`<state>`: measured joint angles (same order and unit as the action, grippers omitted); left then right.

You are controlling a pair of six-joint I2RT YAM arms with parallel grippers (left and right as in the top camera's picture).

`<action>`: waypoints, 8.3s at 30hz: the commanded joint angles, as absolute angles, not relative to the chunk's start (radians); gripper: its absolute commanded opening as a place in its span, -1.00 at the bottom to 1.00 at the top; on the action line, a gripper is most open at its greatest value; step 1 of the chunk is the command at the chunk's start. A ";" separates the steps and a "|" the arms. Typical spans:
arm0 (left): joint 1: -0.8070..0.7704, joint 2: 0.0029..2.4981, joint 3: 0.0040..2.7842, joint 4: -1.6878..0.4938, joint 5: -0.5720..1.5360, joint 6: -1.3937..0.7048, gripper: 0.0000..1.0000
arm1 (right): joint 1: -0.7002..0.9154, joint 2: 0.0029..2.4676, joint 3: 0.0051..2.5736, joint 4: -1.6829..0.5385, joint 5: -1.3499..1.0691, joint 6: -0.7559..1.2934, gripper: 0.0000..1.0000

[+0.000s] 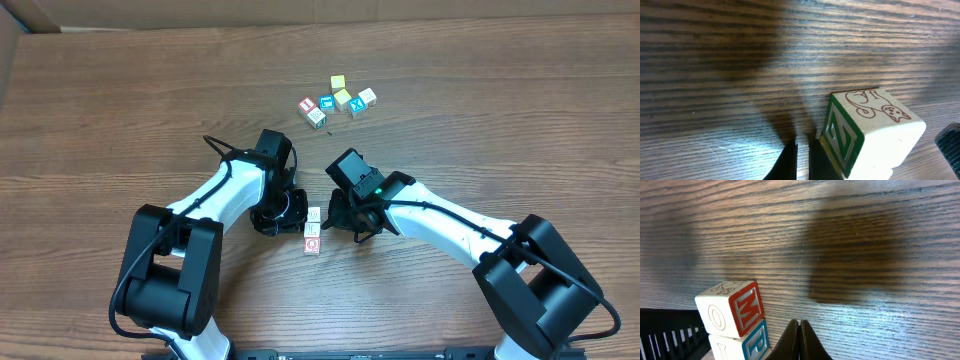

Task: Flip 3 blocks

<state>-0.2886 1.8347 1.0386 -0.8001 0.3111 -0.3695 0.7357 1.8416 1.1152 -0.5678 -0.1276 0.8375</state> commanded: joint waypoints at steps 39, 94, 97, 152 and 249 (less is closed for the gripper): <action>-0.297 1.844 1.032 -0.815 0.335 -0.423 -0.92 | 0.741 1.847 1.127 -0.570 -0.132 0.829 -0.92; -0.295 1.844 1.032 -0.836 0.337 -0.434 -0.92 | 0.741 1.847 1.127 -0.572 -0.132 0.829 -0.92; -0.294 1.844 1.033 -0.837 0.329 -0.426 -0.92 | 0.741 1.847 1.127 -0.572 -0.132 0.829 -0.92; -0.288 1.844 1.084 -0.796 0.122 -0.434 -0.92 | 0.864 1.846 1.123 -0.562 -0.124 0.943 -0.92; 0.124 1.513 1.235 -1.036 0.077 -0.430 0.99 | 0.470 1.835 1.201 -0.712 -0.072 0.497 1.00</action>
<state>0.1223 1.5059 1.2354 -1.0332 0.0921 -0.4267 0.4713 1.8416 1.1820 -0.7185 -0.0559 0.5079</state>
